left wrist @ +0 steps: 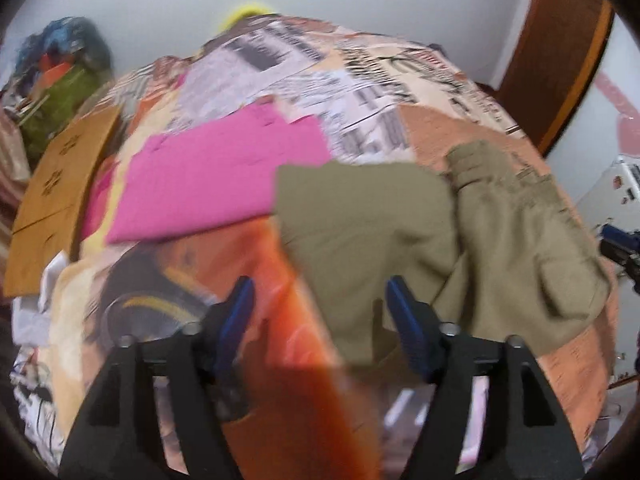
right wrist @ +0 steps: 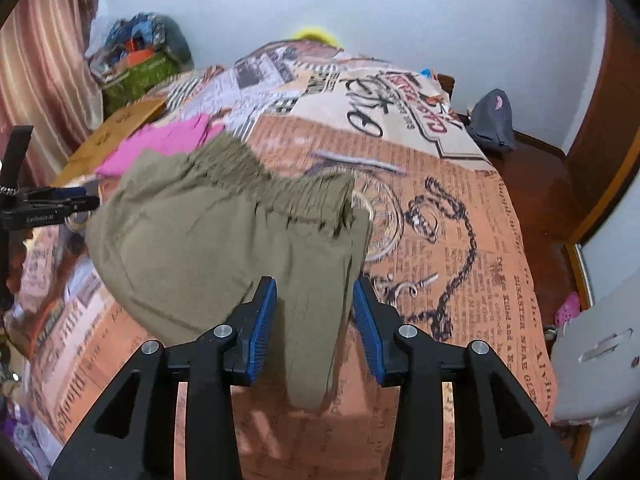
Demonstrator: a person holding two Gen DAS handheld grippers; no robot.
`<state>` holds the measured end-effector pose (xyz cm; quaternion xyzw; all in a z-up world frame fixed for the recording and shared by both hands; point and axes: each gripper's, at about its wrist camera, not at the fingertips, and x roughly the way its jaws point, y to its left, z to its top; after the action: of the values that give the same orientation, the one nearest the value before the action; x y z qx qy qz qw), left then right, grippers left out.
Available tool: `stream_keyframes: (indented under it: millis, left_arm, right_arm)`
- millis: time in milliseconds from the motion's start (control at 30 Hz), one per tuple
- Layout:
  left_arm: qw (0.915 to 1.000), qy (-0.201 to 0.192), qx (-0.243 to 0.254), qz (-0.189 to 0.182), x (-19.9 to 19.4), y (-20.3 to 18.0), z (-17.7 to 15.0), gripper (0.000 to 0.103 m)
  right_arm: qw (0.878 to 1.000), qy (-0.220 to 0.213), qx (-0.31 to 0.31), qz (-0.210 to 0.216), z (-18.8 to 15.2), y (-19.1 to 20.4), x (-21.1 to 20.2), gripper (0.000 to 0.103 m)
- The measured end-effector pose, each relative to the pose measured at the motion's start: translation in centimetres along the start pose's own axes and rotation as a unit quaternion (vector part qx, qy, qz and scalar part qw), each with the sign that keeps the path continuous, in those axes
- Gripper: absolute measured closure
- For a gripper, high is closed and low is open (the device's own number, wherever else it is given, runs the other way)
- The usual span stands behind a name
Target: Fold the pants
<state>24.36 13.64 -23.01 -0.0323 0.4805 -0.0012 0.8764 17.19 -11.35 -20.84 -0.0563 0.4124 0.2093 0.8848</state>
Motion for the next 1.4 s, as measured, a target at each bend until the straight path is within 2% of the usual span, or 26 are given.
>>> stream_keyframes:
  millis: [67, 133, 200, 233, 267, 333, 367, 467, 533, 633, 667, 767, 833, 933, 1100, 1267, 1400]
  left_arm:
    - [0.9996, 0.007, 0.02, -0.017, 1.4, -1.3, 0.8, 0.028]
    - [0.9992, 0.022, 0.033, -0.006, 3.1, -1.9, 1.2, 0.028]
    - [0.9992, 0.032, 0.022, -0.01, 4.7, -1.7, 1.6, 0.025]
    - [0.9996, 0.024, 0.013, -0.006, 4.9, -1.2, 1.9, 0.023]
    - [0.9997, 0.019, 0.011, 0.007, 5.1, -0.8, 2.0, 0.023]
    - [0.9979, 0.011, 0.002, 0.064, 5.8, 0.7, 2.9, 0.022]
    - [0.9975, 0.014, -0.005, 0.068, 6.2, 1.5, 3.1, 0.021]
    - [0.9984, 0.033, -0.032, 0.032, 6.8, 3.4, 4.0, 0.02]
    - [0.999, 0.024, -0.021, 0.031, 5.9, 2.9, 4.3, 0.024]
    - [0.9998, 0.007, -0.013, -0.012, 4.5, 1.5, 4.1, 0.023]
    - [0.9998, 0.008, -0.009, -0.014, 4.6, 1.2, 4.2, 0.023]
    - [0.9993, 0.012, 0.014, 0.034, 6.2, -0.2, 4.4, 0.023]
    - [0.9991, 0.013, 0.003, 0.041, 7.1, 0.1, 4.8, 0.022]
    - [0.9947, -0.002, -0.011, 0.103, 7.9, 1.2, 6.0, 0.022]
    - [0.9947, 0.002, -0.045, 0.093, 6.2, 3.8, 6.4, 0.026]
    - [0.9978, 0.008, -0.054, 0.037, 3.3, 4.4, 4.2, 0.026]
    - [0.9987, 0.019, -0.047, -0.004, 2.5, 3.1, 2.6, 0.022]
  right_arm:
    - [1.0, 0.002, 0.003, 0.005, 0.2, 0.1, 0.5, 0.066]
    - [1.0, 0.012, 0.0, 0.011, 0.1, 0.3, 1.6, 0.065]
    - [0.999, 0.028, -0.008, 0.014, -0.4, 0.6, 2.7, 0.065]
    - [0.999, 0.033, -0.013, 0.013, -0.7, 0.8, 3.3, 0.065]
    - [0.999, 0.034, -0.019, 0.012, -1.1, 0.9, 3.6, 0.065]
    - [0.999, 0.03, -0.024, 0.012, -1.4, 1.0, 3.5, 0.064]
    - [0.999, 0.03, -0.024, 0.015, -1.3, 0.9, 3.4, 0.064]
    - [0.999, 0.032, -0.017, 0.025, -1.3, 0.5, 3.4, 0.064]
    - [0.999, 0.029, -0.012, 0.026, -1.4, 0.3, 3.4, 0.061]
    - [0.999, 0.027, 0.002, 0.031, -1.5, -0.1, 3.4, 0.057]
    - [0.999, 0.027, 0.007, 0.033, -1.6, -0.3, 3.5, 0.057]
    - [0.998, 0.029, 0.027, 0.047, -1.7, -0.9, 3.6, 0.055]
    - [0.998, 0.027, 0.029, 0.046, -1.7, -0.9, 3.5, 0.055]
    - [0.998, 0.027, 0.027, 0.043, -1.8, -0.7, 3.4, 0.055]
    - [0.999, 0.024, 0.015, 0.033, -1.4, -0.9, 2.7, 0.055]
    - [0.999, 0.005, 0.029, 0.018, -0.3, -2.0, 1.8, 0.055]
    - [0.998, -0.002, 0.054, 0.016, 0.6, -2.9, 1.8, 0.051]
